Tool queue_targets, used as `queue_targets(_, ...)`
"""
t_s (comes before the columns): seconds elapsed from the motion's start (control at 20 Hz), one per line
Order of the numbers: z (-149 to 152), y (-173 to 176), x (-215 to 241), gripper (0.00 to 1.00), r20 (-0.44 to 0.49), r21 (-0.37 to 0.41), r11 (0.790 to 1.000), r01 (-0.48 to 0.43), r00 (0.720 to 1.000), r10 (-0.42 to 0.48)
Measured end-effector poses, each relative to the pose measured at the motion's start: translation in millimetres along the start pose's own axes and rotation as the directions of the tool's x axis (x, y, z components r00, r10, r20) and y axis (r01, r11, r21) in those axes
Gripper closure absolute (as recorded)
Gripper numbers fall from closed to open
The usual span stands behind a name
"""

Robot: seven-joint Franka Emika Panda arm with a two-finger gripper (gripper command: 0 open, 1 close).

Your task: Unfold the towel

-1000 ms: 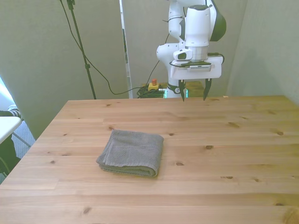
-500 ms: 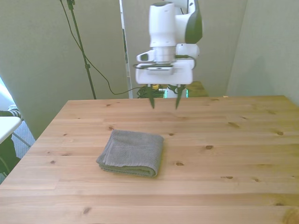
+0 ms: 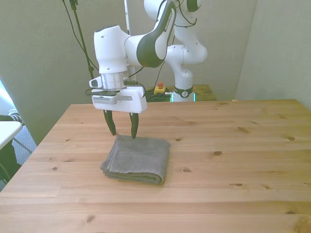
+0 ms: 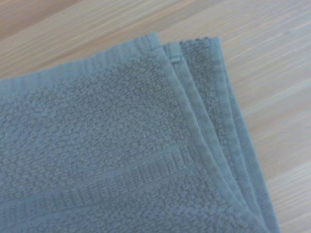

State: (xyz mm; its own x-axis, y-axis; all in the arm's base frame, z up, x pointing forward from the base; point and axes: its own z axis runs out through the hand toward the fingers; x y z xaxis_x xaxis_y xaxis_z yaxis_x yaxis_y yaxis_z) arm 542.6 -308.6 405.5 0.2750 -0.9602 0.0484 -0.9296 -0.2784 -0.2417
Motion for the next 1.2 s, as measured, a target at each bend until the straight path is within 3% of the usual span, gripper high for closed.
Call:
queue_targets(0.65,15,13,8,0.00,0.040,-0.010,1.000,0.001,0.999,-0.001)
queue_targets(0.7,19,13,8,1.00,0.044,-0.011,1.000,0.005,0.999,-0.004)
queue_targets(1.2,26,10,4,1.00,0.057,-0.002,1.000,0.023,0.998,-0.022)
